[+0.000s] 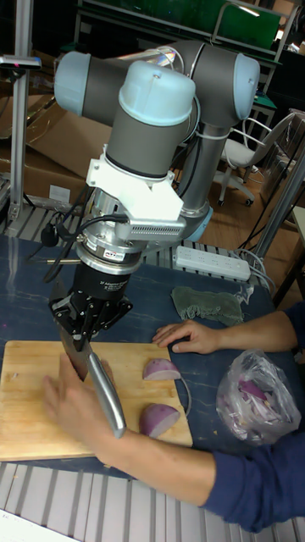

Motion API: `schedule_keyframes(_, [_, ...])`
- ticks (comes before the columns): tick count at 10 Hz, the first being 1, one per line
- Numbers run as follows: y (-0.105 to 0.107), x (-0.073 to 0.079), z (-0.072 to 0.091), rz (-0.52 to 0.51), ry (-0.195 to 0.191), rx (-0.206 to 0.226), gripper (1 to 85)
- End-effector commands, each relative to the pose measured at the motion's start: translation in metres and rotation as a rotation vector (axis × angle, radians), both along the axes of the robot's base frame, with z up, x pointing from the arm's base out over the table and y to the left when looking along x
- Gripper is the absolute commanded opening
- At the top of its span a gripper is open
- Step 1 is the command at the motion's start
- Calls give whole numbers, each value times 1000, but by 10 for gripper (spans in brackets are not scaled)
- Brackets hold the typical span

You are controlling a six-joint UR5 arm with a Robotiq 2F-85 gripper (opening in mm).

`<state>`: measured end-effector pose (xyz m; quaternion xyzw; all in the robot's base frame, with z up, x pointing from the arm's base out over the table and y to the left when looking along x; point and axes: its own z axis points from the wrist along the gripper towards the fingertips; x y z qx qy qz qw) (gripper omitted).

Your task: Chop the onions

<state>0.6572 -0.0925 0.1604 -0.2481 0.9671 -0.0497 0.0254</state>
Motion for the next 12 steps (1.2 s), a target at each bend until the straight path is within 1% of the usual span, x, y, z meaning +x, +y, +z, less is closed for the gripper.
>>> schedule_keyframes(1, [4,0,2,-16,0,10,10])
schedule_keyframes(3, [-4,-4,3,-29,10,-16,10])
schedule_keyframes(4, [-8,-6,4,-43,10,-19,10])
schedule_keyframes(5, [-15,-4,6,-56,-3,-35,10])
schedule_keyframes(6, [-27,-1,8,-77,-22,-75,10])
schedule_keyframes(7, [-42,7,11,-89,-56,-124,10])
schedule_keyframes(8, [-58,18,15,-81,-105,-163,10])
schedule_keyframes(10, [-90,46,30,-6,-208,-268,10])
schedule_keyframes(11, [-103,57,36,30,-251,-313,10])
schedule_keyframes(12, [-110,61,37,41,-270,-325,10])
